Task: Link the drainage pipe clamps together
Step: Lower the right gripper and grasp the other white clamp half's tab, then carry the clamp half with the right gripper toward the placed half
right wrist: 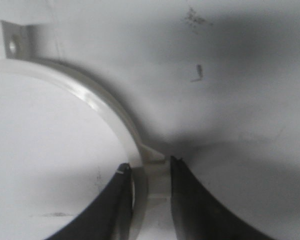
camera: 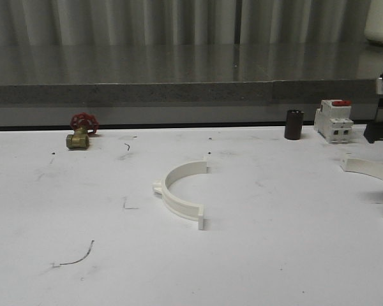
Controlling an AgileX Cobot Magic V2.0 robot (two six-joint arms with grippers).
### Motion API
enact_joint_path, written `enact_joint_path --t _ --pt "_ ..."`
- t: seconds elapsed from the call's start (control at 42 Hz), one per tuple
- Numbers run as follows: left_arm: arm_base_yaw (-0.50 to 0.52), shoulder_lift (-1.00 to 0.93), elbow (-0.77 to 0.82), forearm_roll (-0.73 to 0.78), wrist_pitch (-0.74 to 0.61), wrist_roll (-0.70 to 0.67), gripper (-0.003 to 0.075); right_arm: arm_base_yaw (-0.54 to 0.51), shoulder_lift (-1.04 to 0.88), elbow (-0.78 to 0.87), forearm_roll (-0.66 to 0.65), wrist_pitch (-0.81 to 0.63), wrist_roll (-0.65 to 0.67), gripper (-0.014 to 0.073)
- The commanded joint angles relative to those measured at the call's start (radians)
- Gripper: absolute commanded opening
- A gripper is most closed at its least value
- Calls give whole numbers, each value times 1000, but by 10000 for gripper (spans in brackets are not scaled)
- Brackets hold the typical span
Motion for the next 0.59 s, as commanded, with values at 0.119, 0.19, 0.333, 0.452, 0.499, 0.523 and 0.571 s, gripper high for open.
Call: enact_joint_path --t 0.119,0.19,0.333,0.452,0.499,0.523,0.571 --pt "2 -1 -27 -2 -67 -2 294 -2 -44 -25 5 -12 -1 162" --pt "2 -1 -27 -2 -67 -2 294 -2 -44 -25 5 -14 -1 162" --pt "2 -1 -27 -2 -67 -2 294 -3 -51 -25 8 -4 -1 162" --pt "2 -1 -27 -2 -67 -2 294 16 -89 -43 30 46 -1 162" --pt "2 -1 -27 -2 -67 -2 294 31 -110 -54 41 81 -1 162" --pt "2 -1 -27 -2 -67 -2 294 44 -127 -62 46 108 -1 162" --pt "2 -1 -27 -2 -67 -2 294 74 -151 -73 47 142 -1 162"
